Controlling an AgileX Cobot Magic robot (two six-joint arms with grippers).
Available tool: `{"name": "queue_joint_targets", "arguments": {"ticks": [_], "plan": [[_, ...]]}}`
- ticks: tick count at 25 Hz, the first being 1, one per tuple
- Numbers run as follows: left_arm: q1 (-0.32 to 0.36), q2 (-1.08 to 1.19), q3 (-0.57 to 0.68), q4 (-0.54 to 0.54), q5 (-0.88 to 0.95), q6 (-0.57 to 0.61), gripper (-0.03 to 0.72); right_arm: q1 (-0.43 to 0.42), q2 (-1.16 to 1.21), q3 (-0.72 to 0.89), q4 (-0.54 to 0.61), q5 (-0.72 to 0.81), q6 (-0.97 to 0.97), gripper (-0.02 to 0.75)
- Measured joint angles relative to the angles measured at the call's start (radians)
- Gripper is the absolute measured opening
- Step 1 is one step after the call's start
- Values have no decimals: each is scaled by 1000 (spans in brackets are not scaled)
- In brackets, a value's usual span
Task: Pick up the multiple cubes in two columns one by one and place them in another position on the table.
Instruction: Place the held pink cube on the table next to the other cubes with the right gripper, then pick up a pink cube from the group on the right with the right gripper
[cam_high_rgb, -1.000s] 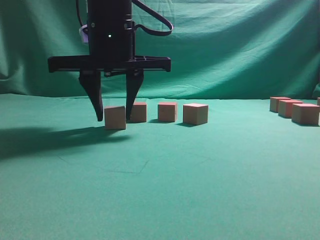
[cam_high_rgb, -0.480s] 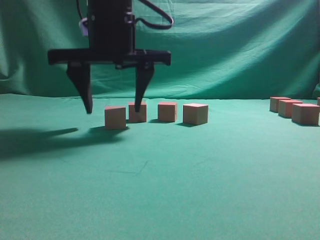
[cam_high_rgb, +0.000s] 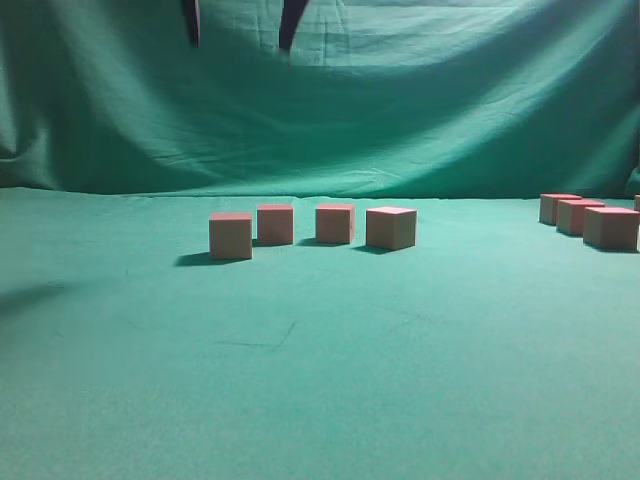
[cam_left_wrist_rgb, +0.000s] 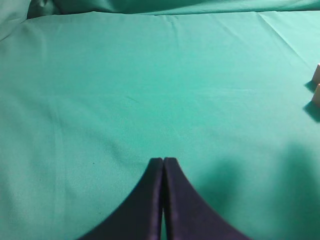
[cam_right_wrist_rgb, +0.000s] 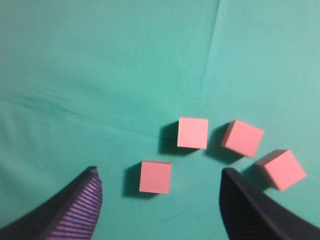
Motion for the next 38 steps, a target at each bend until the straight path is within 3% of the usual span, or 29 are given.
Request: {"name": "queue_joint_targets", "arguments": {"ticks": [14,18,24,29,34,38], "plan": [[0,0,0,0,0,0,0,0,-424,0,-30,28,-393,490],[0,0,0,0,0,0,0,0,-586,47,-90,29,-445,490],[0,0,0,0,0,0,0,0,-847,355,-282,34,-339,490],[0,0,0,0,0,0,0,0,-1037,624,-357,36,-190,490],[0,0,0,0,0,0,0,0,-1178,796,-318,36,-155,490],[0,0,0,0,0,0,0,0,-1248,876,-159,36,-214,490]]}}
